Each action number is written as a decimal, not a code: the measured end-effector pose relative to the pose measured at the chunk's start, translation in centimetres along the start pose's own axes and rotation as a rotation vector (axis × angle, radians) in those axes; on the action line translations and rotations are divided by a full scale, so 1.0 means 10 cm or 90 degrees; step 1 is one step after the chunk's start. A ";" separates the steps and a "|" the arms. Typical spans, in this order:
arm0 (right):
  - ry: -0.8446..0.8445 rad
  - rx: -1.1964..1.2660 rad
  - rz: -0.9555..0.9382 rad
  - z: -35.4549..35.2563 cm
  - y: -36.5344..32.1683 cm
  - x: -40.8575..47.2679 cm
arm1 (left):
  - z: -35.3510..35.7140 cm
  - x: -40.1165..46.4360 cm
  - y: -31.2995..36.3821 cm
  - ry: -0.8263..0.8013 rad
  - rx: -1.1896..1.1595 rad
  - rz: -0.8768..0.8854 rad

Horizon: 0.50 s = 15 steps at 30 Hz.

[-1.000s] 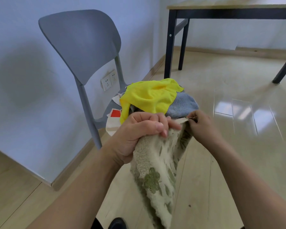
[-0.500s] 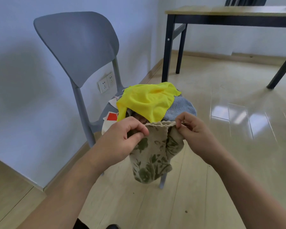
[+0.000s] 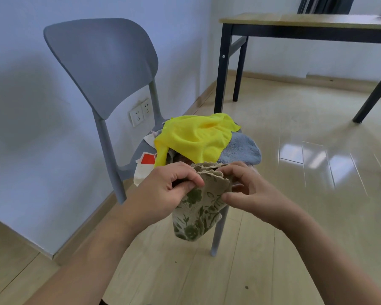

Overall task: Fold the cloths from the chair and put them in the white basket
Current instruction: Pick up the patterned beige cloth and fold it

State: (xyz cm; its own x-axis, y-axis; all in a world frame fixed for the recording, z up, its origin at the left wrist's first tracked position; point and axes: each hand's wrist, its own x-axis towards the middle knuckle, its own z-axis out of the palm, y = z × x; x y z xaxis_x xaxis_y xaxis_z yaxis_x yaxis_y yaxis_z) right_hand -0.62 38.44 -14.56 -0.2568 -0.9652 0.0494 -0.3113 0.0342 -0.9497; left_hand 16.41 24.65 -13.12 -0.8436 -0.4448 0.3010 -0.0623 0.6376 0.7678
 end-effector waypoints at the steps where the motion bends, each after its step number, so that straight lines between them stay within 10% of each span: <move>1: 0.015 -0.020 -0.018 0.02 0.01 0.01 | 0.01 0.00 0.00 0.000 0.003 -0.005; 8: 0.131 -0.078 -0.080 0.01 0.11 0.09 | 0.07 0.02 0.06 -0.062 0.031 -0.097; 15: 0.203 -0.168 -0.126 -0.10 0.12 0.07 | 0.05 0.01 0.19 -0.203 0.437 -0.171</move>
State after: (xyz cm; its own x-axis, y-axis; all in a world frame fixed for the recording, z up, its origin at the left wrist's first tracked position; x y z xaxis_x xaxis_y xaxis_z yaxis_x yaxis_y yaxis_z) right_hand -2.12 38.06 -15.33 -0.4242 -0.8334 0.3543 -0.5946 -0.0387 -0.8031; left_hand 15.91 26.11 -11.95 -0.8587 -0.5027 -0.0995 -0.5110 0.8252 0.2407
